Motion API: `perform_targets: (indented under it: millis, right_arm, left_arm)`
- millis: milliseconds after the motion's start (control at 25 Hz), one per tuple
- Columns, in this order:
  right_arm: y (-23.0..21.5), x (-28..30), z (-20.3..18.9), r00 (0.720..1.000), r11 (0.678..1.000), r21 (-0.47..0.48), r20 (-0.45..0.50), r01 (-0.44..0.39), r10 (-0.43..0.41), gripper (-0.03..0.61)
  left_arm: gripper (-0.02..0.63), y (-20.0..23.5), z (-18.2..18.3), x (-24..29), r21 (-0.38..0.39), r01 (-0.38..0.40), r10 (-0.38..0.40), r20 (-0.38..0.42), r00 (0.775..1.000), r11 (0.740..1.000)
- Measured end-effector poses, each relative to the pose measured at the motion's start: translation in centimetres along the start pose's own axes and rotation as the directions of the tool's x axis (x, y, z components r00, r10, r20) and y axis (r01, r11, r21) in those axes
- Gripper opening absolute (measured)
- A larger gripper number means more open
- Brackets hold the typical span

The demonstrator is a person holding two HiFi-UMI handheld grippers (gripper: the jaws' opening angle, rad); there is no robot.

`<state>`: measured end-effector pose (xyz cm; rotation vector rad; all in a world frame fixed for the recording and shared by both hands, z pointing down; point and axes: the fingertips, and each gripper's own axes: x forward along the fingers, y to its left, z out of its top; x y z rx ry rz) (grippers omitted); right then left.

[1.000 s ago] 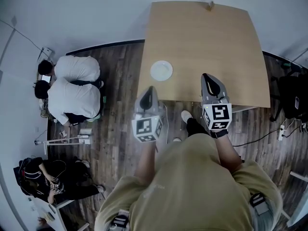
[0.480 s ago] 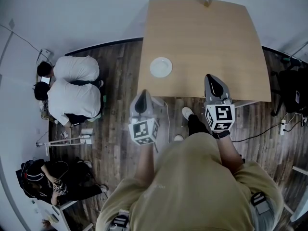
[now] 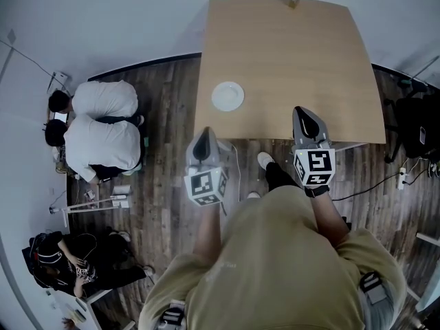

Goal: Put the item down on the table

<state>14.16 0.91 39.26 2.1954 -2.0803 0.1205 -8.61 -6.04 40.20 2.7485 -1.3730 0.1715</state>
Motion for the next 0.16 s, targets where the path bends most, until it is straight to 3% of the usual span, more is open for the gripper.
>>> perform_targets:
  millis: [160]
  right_arm:
    - [-0.4,1.8,0.2,1.000,1.000,-0.012,-0.002,-0.017,0.017,0.005]
  left_arm:
    - [0.002,1.2,-0.2,1.1,-0.008,-0.023,0.023,-0.005,1.000,1.000]
